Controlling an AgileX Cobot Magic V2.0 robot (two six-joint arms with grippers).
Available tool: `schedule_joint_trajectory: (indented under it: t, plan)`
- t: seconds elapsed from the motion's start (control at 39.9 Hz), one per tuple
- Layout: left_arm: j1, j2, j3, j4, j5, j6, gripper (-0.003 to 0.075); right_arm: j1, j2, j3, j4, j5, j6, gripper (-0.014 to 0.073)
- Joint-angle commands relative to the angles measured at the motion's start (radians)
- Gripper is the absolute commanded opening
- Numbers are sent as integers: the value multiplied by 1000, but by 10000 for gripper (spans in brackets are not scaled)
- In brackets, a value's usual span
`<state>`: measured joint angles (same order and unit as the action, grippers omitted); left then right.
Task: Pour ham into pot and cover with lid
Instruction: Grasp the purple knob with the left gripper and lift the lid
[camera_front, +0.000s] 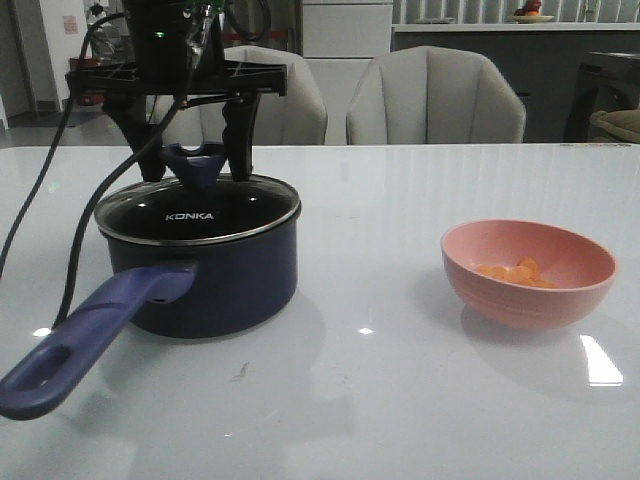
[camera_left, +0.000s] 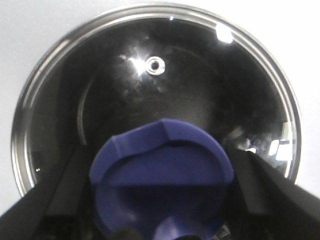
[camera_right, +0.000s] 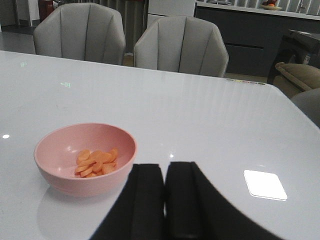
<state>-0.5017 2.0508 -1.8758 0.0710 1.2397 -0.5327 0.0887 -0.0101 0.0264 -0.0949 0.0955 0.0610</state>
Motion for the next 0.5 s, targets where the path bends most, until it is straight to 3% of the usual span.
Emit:
schedule_joint_trajectory:
  t: [0.0, 0.48]
  plan:
    - [-4, -53, -21, 4, 28, -12, 209, -6, -21, -5, -10, -74, -3, 160]
    - [0, -138, -43, 36, 28, 28, 208, -6, -21, -5, -10, -74, -3, 160]
